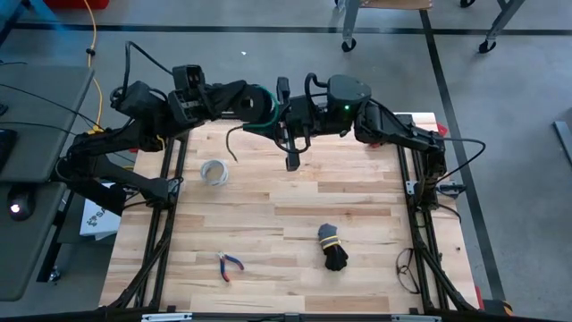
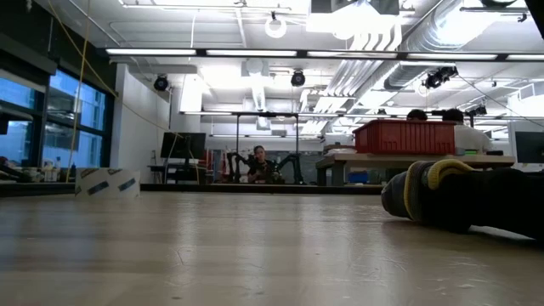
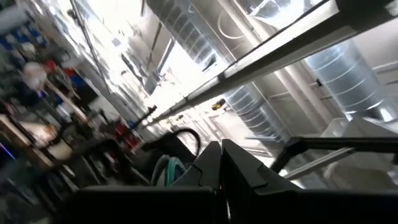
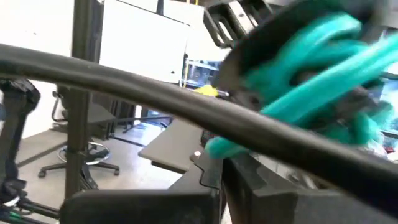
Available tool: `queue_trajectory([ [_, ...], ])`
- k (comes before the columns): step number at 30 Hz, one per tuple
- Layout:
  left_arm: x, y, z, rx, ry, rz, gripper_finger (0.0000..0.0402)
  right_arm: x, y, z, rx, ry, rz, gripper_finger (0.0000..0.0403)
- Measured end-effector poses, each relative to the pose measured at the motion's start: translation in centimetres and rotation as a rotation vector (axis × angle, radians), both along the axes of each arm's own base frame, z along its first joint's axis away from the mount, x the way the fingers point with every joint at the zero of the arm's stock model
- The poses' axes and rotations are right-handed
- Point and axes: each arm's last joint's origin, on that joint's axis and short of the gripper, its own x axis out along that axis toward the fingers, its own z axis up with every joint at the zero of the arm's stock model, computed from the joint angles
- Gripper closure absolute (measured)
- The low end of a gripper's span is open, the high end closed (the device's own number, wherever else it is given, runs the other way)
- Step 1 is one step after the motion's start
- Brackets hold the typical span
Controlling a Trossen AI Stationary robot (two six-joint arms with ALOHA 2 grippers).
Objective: Coil cords
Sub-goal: Coil the green wire on the spool
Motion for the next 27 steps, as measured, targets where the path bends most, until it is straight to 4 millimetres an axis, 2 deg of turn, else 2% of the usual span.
queue_trajectory([
  [3, 0.0, 0.1, 0.0, 0.027, 0.000, 0.065, 0.0401, 0.0, 0.1, 0.0, 0.017, 0.008, 0.032, 0.0402],
  [8, -0.2, 0.1, 0.3, 0.022, -0.029, 0.060, 0.0401, 0.1, 0.0, -0.1, 0.010, 0.008, 0.023, 0.0402],
  [20, 1.5, -0.8, -0.5, -0.098, -0.011, -0.095, 0.0401, 0.8, -0.7, -0.4, 0.008, -0.021, 0.007, 0.0403],
  [27, 1.5, -1.5, -0.7, -0.143, 0.017, -0.167, 0.0401, 0.8, -1.0, -0.4, -0.025, -0.031, -0.017, 0.0403],
])
